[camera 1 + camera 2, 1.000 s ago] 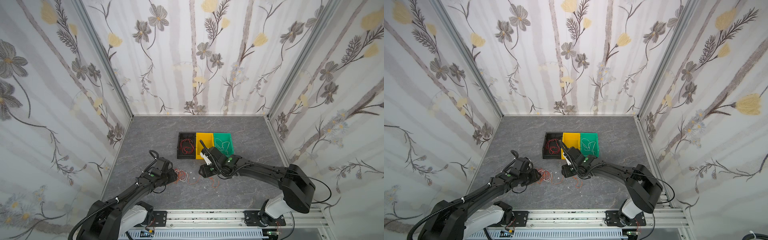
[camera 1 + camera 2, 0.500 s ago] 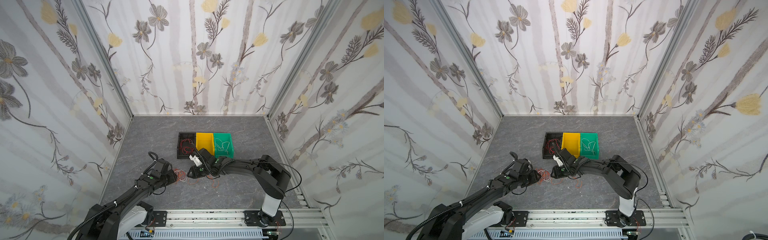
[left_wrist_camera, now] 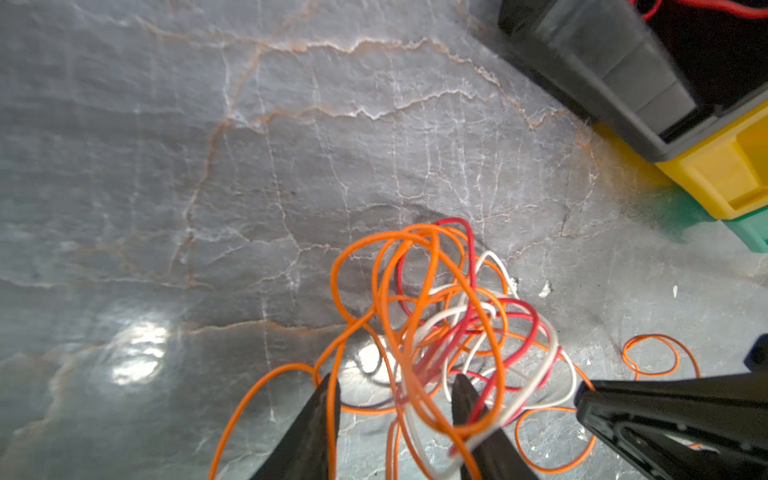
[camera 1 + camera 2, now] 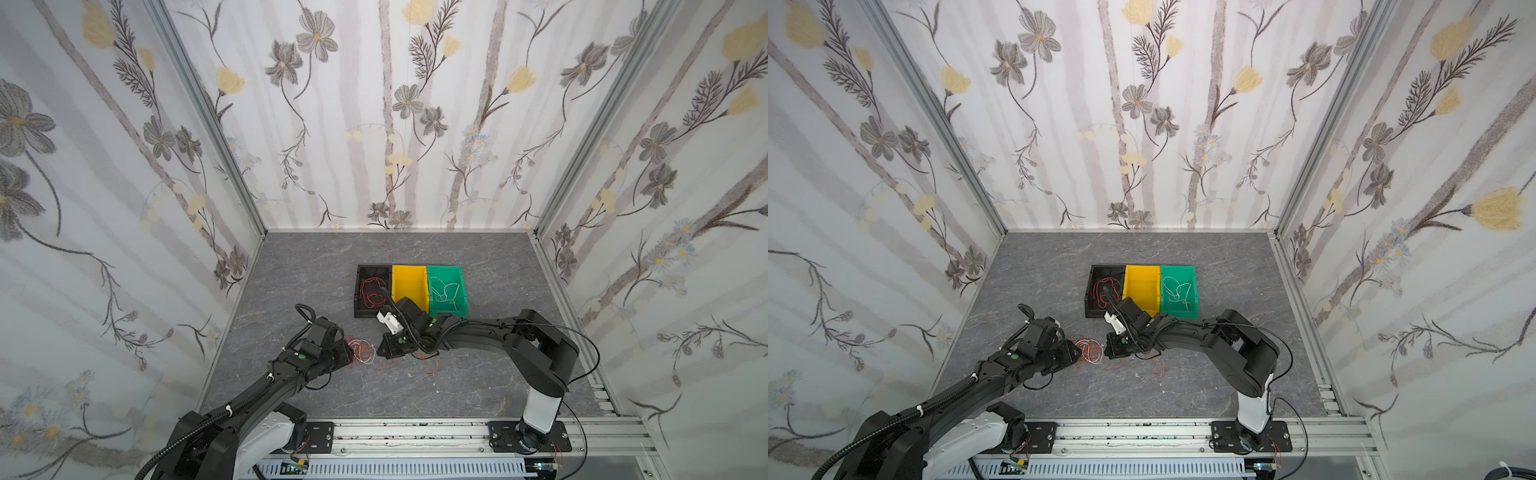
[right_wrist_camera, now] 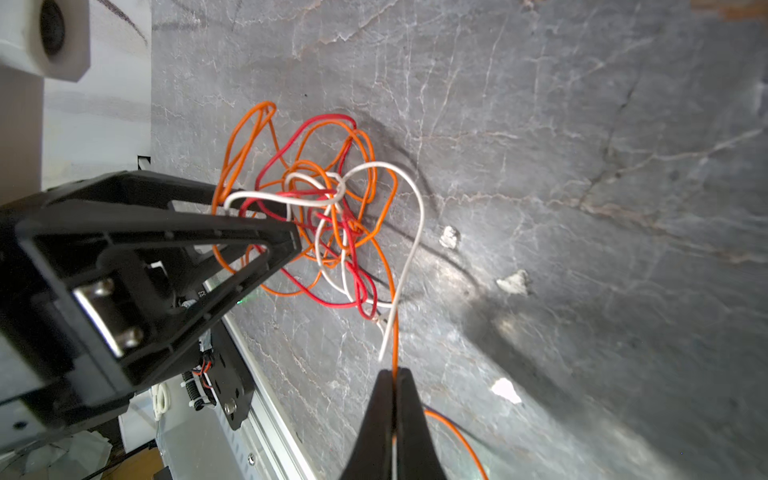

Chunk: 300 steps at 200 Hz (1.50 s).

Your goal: Untangle the cables

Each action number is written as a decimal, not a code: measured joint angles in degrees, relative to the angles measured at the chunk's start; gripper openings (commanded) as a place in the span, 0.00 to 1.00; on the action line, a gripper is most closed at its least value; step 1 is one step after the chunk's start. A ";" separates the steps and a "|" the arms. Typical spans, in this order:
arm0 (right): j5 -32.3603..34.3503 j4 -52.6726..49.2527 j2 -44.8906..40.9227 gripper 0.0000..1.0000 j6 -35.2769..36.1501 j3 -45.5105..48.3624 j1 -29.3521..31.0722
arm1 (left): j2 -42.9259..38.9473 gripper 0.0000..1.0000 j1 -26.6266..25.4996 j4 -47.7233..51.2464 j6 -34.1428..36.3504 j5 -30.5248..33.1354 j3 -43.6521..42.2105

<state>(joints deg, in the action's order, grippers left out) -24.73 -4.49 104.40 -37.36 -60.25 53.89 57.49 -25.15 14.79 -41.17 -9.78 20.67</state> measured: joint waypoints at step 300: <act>36.33 -36.41 -29.86 0.00 5.90 9.75 -16.68 | -5.90 0.03 1.53 8.28 -2.27 9.22 -0.33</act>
<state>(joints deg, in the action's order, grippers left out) 11.60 -40.91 74.54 -31.46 -50.50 37.21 51.59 -23.62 23.07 -43.44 -0.56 20.34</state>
